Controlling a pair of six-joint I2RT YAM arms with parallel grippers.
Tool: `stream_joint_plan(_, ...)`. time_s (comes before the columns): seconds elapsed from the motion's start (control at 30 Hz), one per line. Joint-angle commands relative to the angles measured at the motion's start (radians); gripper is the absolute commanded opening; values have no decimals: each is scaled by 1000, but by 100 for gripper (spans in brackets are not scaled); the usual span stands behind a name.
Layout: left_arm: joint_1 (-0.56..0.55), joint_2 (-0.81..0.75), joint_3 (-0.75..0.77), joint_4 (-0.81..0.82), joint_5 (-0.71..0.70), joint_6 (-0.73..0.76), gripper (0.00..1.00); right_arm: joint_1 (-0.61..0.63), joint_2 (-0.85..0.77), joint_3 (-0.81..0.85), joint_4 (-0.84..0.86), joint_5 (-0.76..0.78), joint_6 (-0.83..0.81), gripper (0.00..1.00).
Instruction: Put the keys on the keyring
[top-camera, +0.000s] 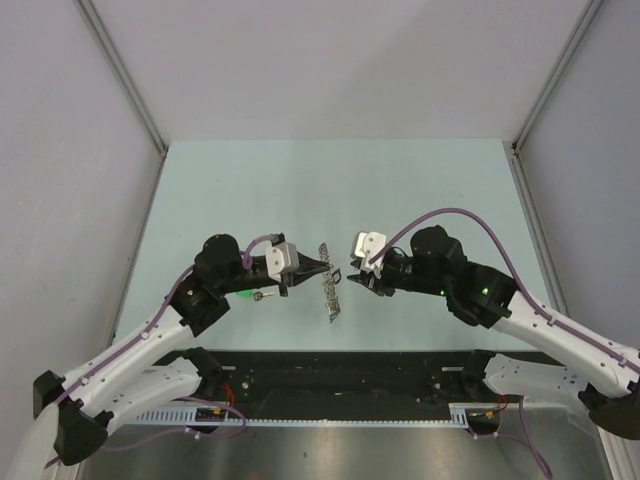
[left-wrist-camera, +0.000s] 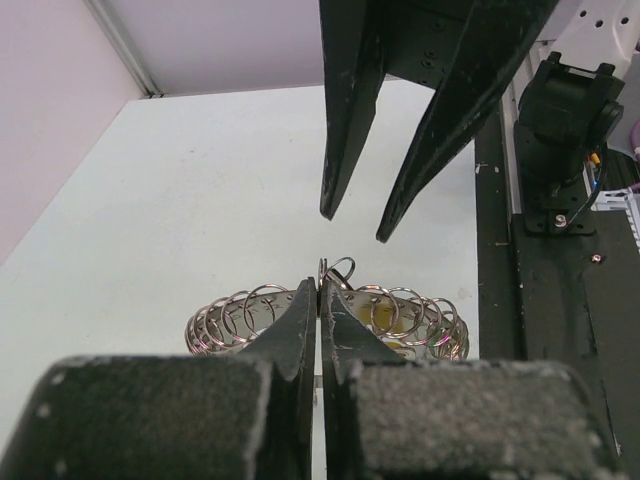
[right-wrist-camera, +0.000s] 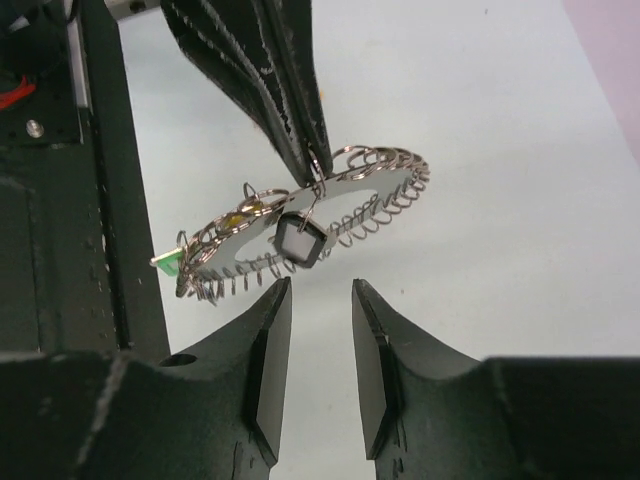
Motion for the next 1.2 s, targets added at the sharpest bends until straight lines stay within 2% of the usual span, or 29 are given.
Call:
stream_joint_plan(0.0,3,-20,-6,101,-5,-25,0,-47,-54,-57,168,-104,71,36)
stream_joint_plan(0.3,1,-25,-19,132,-18,-43,0,-75,-71,-140,375,-183,162,37)
stream_joint_plan(0.63,3,-32,-45,205,-34,-94,0,-75,-91,-208,504,-91,248,35)
stream_joint_plan(0.9,3,-40,-68,254,-46,-131,0,-75,-74,-214,511,-104,261,29)
stream_joint_plan(1.17,3,-46,-83,296,-69,-163,0,-77,-74,-229,516,-107,283,28)
